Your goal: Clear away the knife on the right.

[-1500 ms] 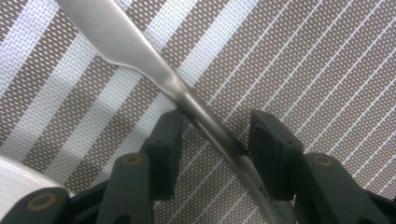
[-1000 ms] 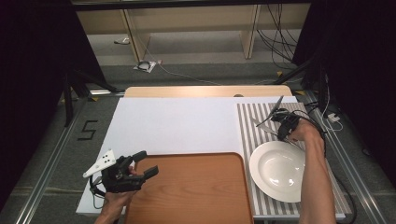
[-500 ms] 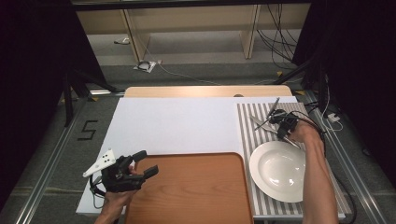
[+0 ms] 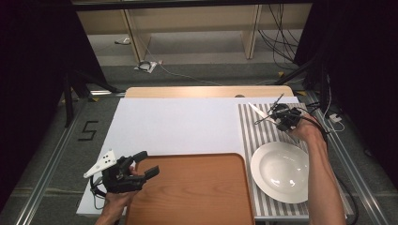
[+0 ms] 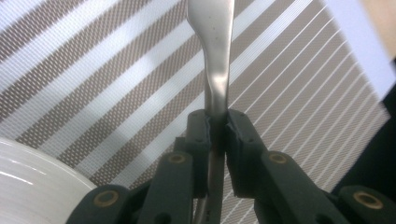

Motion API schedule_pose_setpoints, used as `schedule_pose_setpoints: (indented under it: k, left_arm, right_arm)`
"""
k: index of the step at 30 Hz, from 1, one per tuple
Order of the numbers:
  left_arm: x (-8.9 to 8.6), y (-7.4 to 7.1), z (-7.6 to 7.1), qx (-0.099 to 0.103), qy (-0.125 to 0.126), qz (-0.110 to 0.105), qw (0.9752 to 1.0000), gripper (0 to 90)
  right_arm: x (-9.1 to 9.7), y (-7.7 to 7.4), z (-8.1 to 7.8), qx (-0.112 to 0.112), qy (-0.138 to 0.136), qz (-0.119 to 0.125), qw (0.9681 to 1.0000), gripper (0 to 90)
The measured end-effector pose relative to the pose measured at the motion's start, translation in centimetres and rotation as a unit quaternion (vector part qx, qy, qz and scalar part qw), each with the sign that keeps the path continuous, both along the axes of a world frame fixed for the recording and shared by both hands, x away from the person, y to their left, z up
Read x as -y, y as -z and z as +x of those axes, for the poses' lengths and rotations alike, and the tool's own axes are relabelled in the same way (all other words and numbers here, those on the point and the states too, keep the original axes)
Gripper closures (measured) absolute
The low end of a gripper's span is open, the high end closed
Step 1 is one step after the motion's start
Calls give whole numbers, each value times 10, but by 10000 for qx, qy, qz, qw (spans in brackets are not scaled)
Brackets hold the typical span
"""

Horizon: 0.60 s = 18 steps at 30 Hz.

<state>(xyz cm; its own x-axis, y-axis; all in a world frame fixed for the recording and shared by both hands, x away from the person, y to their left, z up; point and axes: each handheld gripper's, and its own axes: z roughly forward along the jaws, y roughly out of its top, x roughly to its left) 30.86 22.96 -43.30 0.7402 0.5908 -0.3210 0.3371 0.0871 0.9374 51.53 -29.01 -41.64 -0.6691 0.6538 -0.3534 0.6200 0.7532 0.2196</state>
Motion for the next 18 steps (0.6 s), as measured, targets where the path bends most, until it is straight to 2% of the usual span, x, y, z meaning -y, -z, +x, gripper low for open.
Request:
schedule_pose_setpoints:
  k: [5, 9, 14, 18]
  left_arm:
    - [1, 0, 0, -5, 13, 12, 10000, 160]
    - [1, 0, 1, 3, 13, 8, 10000, 159]
    - [2, 0, 1, 15, 16, 27, 10000, 159]
    - [2, 1, 1, -5, 3, 18, 10000, 159]
  right_arm:
    - [-4, -13, -7, 394, -117, -56, 9991, 808]
    - [-12, -24, -15, 687, -260, -32, 9973, 809]
    - [-24, -37, -30, 941, -570, -148, 9938, 808]
    - [-32, -49, -44, 1183, -713, -117, 9903, 809]
